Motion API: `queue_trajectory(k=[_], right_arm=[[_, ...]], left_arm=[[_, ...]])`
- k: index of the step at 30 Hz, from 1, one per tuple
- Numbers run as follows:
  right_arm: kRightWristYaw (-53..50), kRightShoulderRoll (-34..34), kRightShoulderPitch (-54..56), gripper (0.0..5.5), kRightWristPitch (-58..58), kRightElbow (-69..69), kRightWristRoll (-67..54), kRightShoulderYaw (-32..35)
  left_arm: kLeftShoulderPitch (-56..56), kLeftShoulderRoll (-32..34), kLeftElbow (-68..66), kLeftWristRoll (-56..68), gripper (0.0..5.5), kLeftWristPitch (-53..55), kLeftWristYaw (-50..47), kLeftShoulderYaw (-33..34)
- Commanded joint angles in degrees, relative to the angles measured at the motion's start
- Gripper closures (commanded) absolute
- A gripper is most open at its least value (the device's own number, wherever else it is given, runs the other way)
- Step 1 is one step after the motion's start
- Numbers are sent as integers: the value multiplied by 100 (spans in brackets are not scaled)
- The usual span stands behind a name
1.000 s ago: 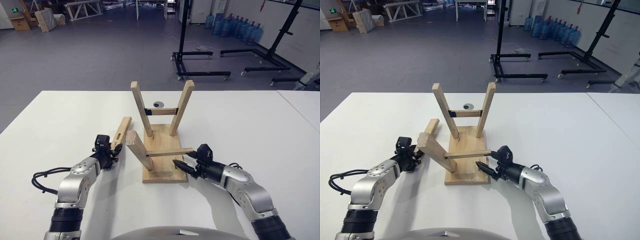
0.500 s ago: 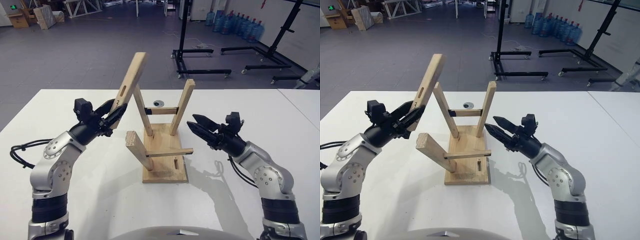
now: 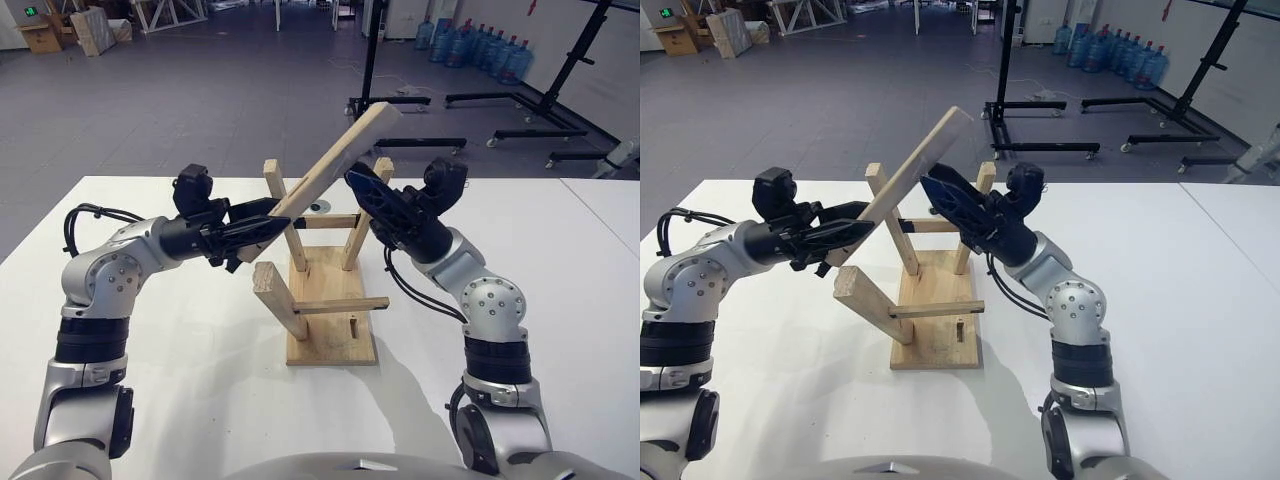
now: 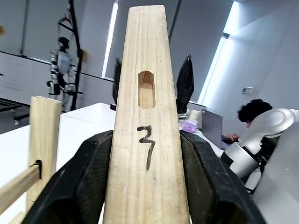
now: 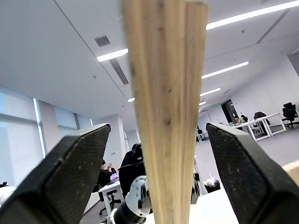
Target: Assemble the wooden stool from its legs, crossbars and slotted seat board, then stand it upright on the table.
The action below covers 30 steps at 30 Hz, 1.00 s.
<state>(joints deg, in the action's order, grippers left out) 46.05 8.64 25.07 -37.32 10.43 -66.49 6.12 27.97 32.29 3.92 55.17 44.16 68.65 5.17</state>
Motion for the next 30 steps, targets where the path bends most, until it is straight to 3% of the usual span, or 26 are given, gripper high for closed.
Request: queue_trajectory(k=[1, 5, 15, 24, 25, 30], right_arm=[[6, -77, 149, 172, -90, -27, -56, -66], [14, -99, 116, 172, -181, -40, -25, -150], [39, -97, 57, 330, -185, -9, 12, -232], [184, 9, -110, 331, -109, 178, 83, -235], [235, 5, -129, 332, -1, 217, 184, -257], [218, 64, -122, 338, 798, 338, 986, -170]], left_arm=[[198, -18, -75, -131, 345, 20, 32, -90], [259, 8, -137, -156, 345, 67, 129, -149], [236, -16, -118, -161, 345, 183, 174, -200], [134, -80, -176, -526, 345, -151, 110, -261], [144, -95, -228, -607, 308, -162, 48, -295], [93, -87, -511, -769, 234, -178, -114, -170]])
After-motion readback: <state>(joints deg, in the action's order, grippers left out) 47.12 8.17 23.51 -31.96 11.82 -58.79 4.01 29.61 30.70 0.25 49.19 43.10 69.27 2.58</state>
